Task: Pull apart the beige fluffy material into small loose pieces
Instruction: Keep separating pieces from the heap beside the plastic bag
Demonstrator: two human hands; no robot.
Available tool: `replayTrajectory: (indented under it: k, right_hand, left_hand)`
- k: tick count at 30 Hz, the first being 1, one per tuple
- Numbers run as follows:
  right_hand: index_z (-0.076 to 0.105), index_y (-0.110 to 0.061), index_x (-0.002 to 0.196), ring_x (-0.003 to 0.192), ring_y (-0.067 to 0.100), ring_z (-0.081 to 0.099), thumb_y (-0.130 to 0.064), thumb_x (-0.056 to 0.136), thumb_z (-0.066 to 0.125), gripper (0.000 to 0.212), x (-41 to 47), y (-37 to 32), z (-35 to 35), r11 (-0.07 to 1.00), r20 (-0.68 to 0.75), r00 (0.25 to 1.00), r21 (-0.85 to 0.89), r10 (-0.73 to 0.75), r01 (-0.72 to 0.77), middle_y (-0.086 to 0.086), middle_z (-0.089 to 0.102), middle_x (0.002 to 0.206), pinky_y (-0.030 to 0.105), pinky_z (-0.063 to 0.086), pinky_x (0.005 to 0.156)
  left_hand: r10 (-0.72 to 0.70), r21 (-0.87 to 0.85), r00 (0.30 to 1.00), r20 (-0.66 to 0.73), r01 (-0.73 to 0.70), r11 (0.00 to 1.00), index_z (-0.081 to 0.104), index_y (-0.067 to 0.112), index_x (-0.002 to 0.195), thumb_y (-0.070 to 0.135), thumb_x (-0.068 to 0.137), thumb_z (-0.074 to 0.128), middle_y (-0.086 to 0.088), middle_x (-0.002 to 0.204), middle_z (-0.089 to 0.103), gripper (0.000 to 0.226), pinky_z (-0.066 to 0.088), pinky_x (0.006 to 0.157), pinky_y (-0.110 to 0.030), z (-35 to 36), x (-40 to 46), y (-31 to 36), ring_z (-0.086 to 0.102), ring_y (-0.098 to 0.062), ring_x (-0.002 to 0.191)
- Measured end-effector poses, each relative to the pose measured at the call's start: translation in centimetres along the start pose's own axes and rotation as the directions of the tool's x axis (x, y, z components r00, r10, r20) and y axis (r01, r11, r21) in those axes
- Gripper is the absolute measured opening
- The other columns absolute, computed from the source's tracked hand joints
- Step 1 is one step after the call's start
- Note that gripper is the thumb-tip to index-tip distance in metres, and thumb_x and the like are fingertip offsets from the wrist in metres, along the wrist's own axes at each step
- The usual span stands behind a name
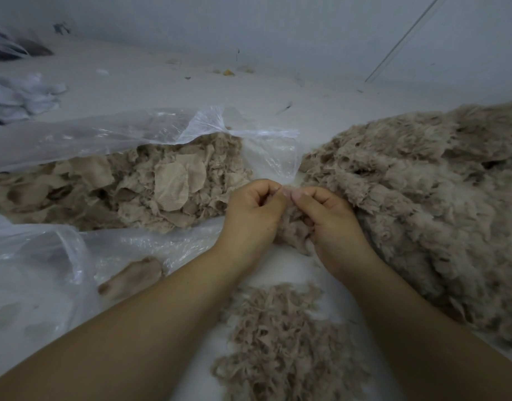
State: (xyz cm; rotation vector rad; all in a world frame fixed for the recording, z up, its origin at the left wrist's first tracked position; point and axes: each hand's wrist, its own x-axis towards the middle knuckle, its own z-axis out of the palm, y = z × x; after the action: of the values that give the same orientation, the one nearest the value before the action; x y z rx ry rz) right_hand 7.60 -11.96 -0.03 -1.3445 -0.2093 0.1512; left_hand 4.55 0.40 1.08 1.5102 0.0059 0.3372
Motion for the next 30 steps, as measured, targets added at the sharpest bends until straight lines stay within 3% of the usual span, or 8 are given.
replayTrajectory:
  k: [4,8,10,13,16,19,25,30]
  right_hand:
    - [0.069,-0.014,0.074,0.052,0.005,0.058,-0.014,0.097,0.057,0.026,0.1,0.3,-0.4,0.999,-0.011,0.999,0.021,-0.041,0.041,0.000,0.066,0.062,0.017,0.047,0.049]
    - [0.062,-0.013,0.071,0.047,0.000,0.053,-0.010,0.096,0.054,0.026,0.3,0.3,-0.3,0.997,-0.030,0.999,0.073,-0.023,0.025,-0.008,0.059,0.056,0.012,0.042,0.045]
    - [0.063,-0.011,0.073,0.052,0.004,0.055,-0.015,0.093,0.058,0.021,0.2,0.2,-0.1,0.999,-0.002,0.999,0.015,-0.040,0.040,-0.003,0.060,0.060,0.015,0.045,0.051]
    - [0.066,-0.014,0.077,0.072,0.026,0.052,-0.024,0.090,0.065,0.016,-0.1,0.1,0.2,0.996,0.016,0.999,-0.080,-0.049,0.050,0.016,0.056,0.078,0.036,0.046,0.071]
    - [0.067,-0.004,0.082,0.079,0.031,0.053,-0.021,0.095,0.060,0.023,-0.2,0.1,0.2,0.996,0.008,0.999,-0.070,-0.049,0.049,0.026,0.060,0.082,0.044,0.047,0.075]
    - [0.073,-0.012,0.085,0.084,0.033,0.057,-0.029,0.090,0.060,0.022,-0.3,0.0,0.3,0.997,0.008,0.999,-0.060,-0.047,0.048,0.037,0.061,0.096,0.050,0.050,0.081]
    - [0.071,-0.016,0.075,0.082,0.031,0.054,-0.035,0.086,0.061,0.024,-0.2,0.3,0.1,0.998,-0.042,0.998,-0.045,-0.035,0.033,0.021,0.059,0.088,0.045,0.047,0.078]
    - [0.072,-0.016,0.078,0.080,0.033,0.055,-0.035,0.085,0.061,0.023,0.1,0.6,0.0,0.999,-0.081,0.996,-0.043,-0.023,0.020,0.019,0.063,0.086,0.043,0.048,0.077]
  left_hand:
    - [0.060,0.133,0.995,-0.078,-0.049,0.990,0.063,0.016,0.080,0.006,0.089,0.064,0.005,0.076,0.061,0.014,0.047,0.066,-0.021,-0.1,0.4,-0.3,0.055,-0.006,0.069]
    - [0.042,0.184,0.990,-0.133,-0.017,0.983,0.061,0.019,0.080,0.003,0.089,0.062,0.000,0.078,0.062,0.019,0.049,0.063,-0.029,-0.4,0.7,-0.5,0.056,-0.012,0.067]
    - [0.052,0.205,0.993,-0.105,-0.029,0.978,0.064,0.016,0.078,0.005,0.090,0.063,0.001,0.069,0.061,0.016,0.044,0.055,-0.025,-0.5,0.7,-0.4,0.053,-0.009,0.057]
    - [0.055,0.185,0.997,-0.046,-0.046,0.982,0.067,0.010,0.080,0.007,0.092,0.063,0.001,0.058,0.059,0.014,0.039,0.045,-0.022,-0.4,0.4,-0.2,0.051,-0.008,0.041]
    - [0.055,0.146,0.996,-0.064,-0.045,0.988,0.070,0.008,0.081,0.005,0.092,0.063,0.007,0.050,0.057,0.013,0.037,0.039,-0.018,-0.7,0.4,0.3,0.048,-0.004,0.034]
    - [0.062,0.129,0.993,-0.099,-0.049,0.990,0.069,0.013,0.078,0.004,0.091,0.063,0.007,0.046,0.056,0.017,0.036,0.037,-0.018,-1.0,0.6,0.8,0.047,-0.003,0.033]
    - [0.034,0.162,0.993,-0.115,-0.015,0.987,0.063,0.008,0.081,0.007,0.096,0.057,0.001,0.040,0.051,0.015,0.034,0.033,-0.022,-0.6,0.3,1.1,0.044,-0.017,0.026]
    - [0.066,0.271,0.986,-0.154,-0.022,0.962,0.061,0.016,0.076,0.007,0.094,0.057,0.003,0.058,0.056,0.020,0.044,0.044,-0.028,-1.0,0.2,0.9,0.049,-0.007,0.046]
